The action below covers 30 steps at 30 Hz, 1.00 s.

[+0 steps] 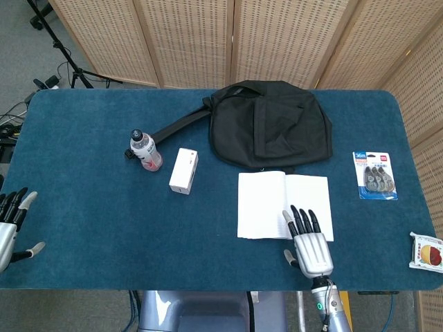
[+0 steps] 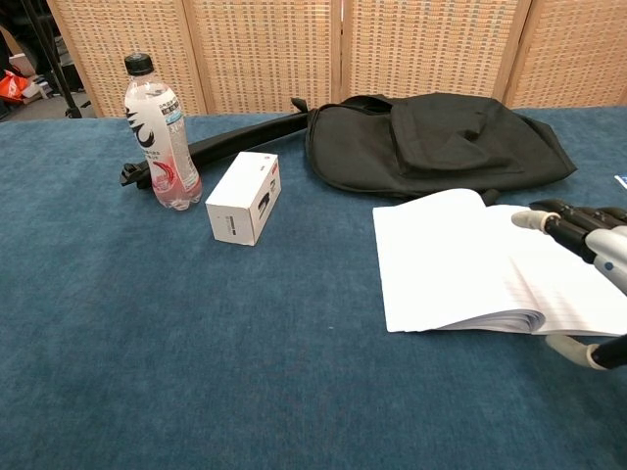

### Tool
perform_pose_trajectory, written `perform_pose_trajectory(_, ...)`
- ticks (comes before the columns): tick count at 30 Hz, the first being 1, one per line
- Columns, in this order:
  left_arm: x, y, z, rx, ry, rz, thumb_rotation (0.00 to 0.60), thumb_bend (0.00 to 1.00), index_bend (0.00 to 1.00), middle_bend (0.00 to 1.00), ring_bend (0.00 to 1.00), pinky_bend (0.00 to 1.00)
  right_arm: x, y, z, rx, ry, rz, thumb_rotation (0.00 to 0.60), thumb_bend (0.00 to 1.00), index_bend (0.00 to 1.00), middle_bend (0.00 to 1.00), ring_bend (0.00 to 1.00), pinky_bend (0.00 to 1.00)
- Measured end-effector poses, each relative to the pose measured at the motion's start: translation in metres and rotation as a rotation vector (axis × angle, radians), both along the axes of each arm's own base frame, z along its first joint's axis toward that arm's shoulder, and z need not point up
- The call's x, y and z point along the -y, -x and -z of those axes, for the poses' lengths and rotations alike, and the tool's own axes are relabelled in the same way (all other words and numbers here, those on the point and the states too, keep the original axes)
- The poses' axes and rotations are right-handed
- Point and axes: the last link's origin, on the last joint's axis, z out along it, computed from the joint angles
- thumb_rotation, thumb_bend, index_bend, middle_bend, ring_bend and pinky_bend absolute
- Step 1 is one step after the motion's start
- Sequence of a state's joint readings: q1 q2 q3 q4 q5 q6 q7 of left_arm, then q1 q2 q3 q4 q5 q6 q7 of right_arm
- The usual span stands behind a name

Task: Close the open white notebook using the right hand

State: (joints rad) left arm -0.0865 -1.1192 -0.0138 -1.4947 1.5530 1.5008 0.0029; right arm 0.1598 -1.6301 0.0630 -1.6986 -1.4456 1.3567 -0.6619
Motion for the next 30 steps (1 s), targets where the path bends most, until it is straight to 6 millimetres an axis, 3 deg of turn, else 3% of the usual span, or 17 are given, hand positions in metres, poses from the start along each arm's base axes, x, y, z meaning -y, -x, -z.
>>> perform_pose_trajectory(30,0.001,-0.002,0.003,0.004,0.016,0.011,0.552,0.07,0.0,0.0,0.0,0.0,0.018,-0.002,0.027,0.072,0.022,0.0,0.6,0.31,0.0,0.0,0.0,0.0)
